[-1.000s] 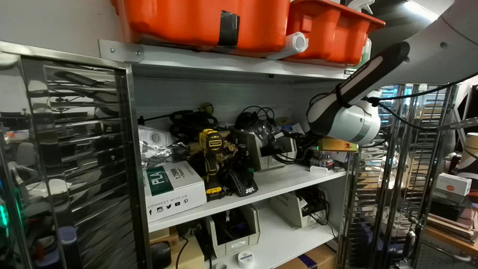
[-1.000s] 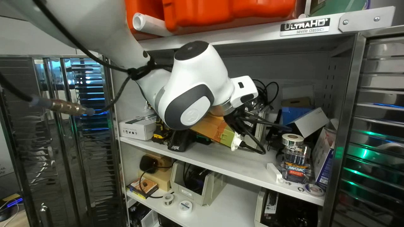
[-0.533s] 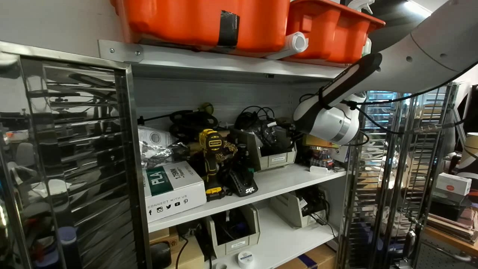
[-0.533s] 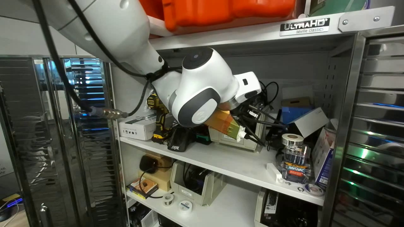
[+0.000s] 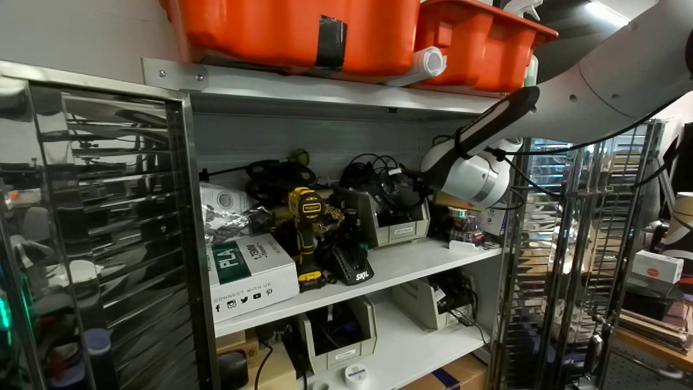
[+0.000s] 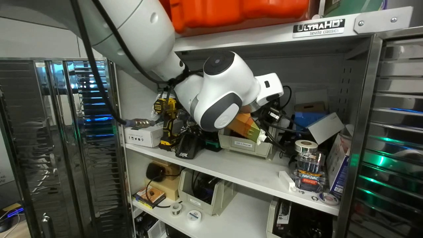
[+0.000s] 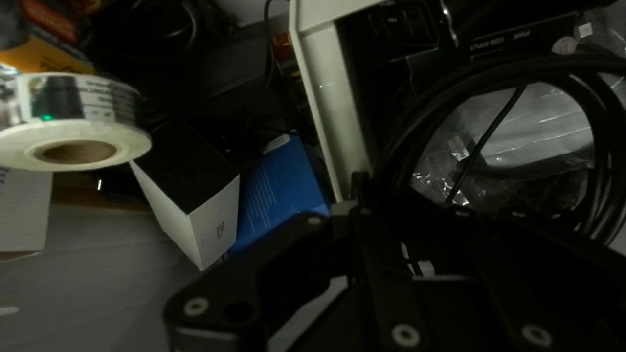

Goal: Put the black cable inside the cream coloured box

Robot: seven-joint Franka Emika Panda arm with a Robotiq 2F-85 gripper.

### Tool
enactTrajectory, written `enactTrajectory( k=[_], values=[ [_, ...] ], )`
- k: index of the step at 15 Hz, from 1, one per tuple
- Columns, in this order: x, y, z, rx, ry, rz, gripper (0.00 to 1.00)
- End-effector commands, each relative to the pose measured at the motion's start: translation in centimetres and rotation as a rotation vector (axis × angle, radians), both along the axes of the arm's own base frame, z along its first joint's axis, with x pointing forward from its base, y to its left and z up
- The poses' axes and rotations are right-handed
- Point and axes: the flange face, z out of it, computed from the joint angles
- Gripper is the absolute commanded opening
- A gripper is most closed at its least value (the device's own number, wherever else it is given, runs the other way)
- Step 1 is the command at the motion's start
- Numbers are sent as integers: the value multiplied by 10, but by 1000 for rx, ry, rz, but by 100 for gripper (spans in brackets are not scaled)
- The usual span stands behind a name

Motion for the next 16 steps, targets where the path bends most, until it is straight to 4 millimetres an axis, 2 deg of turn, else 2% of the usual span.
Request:
enactTrajectory(
  k=[1,7,11,16],
  values=[
    [22,3,-4,70,-54,-25,5],
    [18,14,2,105,-49,-11,4],
    [11,30,3,115,-20,33,4],
    [-1,40,-7,56,26,49,3]
  ],
)
